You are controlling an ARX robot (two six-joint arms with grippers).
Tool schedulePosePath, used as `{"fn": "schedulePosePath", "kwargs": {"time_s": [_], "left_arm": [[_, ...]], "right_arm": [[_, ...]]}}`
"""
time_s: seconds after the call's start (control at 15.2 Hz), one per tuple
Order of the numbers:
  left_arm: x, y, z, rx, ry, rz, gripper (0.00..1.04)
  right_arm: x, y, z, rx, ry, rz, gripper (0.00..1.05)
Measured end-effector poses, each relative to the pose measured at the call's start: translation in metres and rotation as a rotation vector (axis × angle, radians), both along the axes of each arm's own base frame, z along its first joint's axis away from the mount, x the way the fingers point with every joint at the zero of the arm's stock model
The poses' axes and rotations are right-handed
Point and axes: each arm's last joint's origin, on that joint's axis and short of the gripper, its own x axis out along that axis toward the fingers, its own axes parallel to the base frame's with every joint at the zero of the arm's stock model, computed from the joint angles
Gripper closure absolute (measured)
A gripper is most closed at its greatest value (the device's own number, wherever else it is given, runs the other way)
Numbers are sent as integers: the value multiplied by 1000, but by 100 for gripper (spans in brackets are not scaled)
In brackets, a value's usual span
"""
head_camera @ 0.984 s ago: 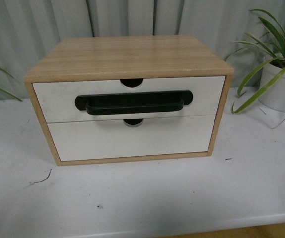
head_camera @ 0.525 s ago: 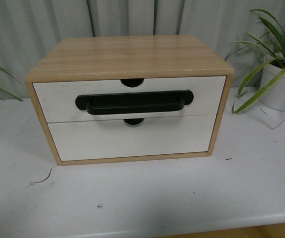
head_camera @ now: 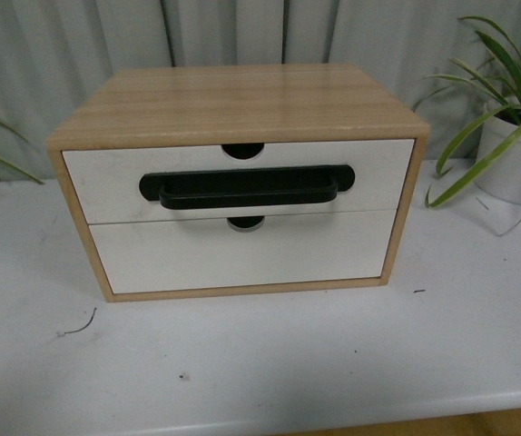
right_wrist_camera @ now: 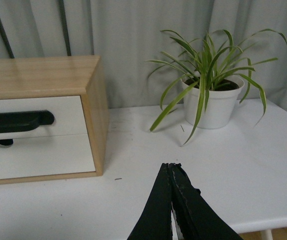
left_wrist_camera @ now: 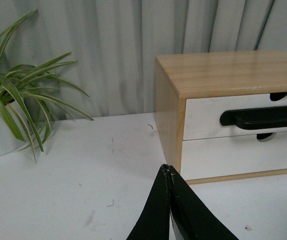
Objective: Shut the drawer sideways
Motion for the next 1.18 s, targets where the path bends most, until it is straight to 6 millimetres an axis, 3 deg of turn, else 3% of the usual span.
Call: {"fn": "schedulePosePath", "kwargs": {"time_s": [0.33,0.66,0.85,1.18], "left_arm": [[0,0,0,-1,0,0,102],[0,0,0,-1,0,0,38],[0,0,0,0,0,0,5],[0,0,0,-1,0,0,7]], "right_arm": [[0,0,1,0,-10,0,101],[0,0,1,0,-10,0,34],[0,0,1,0,-10,0,5],[0,0,1,0,-10,0,6]]}}
